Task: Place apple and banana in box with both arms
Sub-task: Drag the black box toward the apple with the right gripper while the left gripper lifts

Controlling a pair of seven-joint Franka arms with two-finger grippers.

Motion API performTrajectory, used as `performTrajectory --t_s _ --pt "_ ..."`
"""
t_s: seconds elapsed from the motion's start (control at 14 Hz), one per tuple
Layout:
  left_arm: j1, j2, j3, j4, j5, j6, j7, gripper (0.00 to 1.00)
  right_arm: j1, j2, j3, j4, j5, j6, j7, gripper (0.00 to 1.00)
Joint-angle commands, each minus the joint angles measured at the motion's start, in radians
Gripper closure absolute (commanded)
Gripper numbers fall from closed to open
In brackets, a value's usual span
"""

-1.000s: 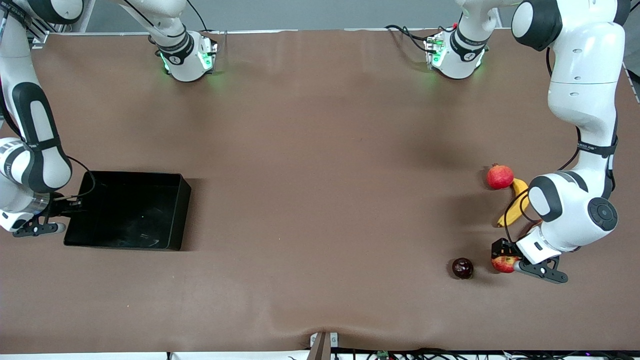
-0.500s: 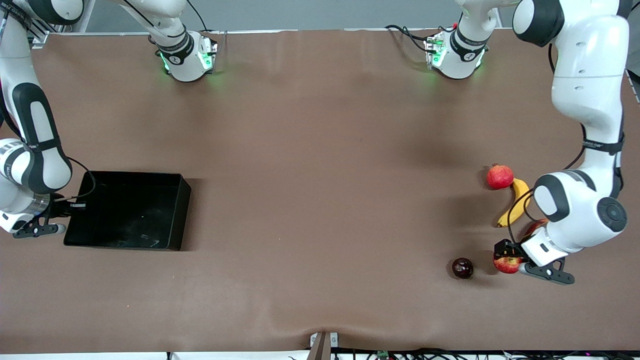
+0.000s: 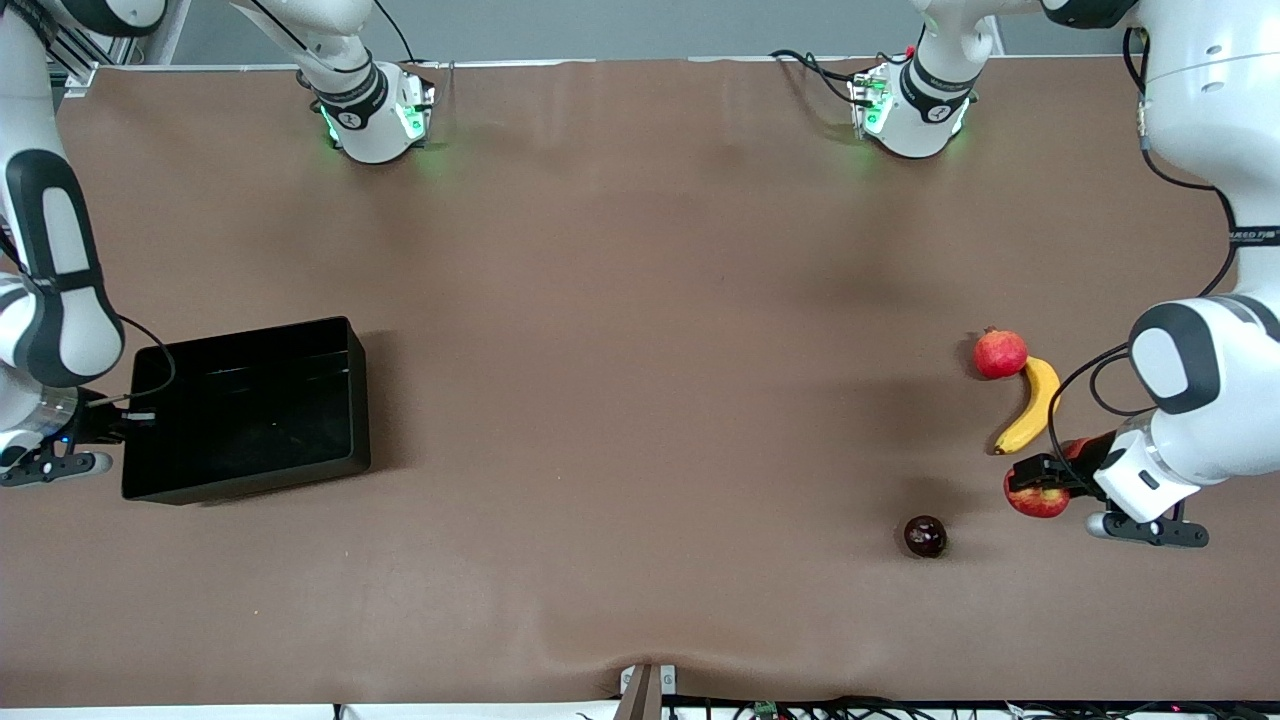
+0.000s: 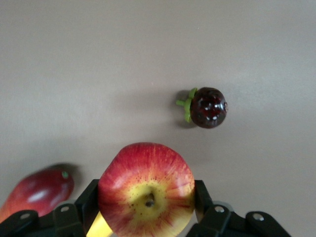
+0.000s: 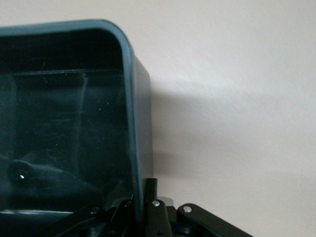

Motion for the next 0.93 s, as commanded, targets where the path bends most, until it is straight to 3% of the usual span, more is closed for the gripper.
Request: performTrajectory --t_s 0.0,0.43,0.86 --pt "-0.009 -0.072 -0.001 -0.025 0.05 -0.059 -0.093 1.0 0.005 -0.092 0.087 -0.009 0.013 -0.077 0.009 1.0" --pt "-0.042 -0.093 -0.001 -0.024 0.056 -0.135 -0.199 1.0 0.026 -0.089 0.307 -0.013 0.012 -0.106 0.268 1.0" --pt "-0.065 -0.126 -0.001 -0.014 0.061 -0.166 -0.25 1.0 0.245 -0.084 0.307 -0.007 0.012 -0.094 0.557 1.0"
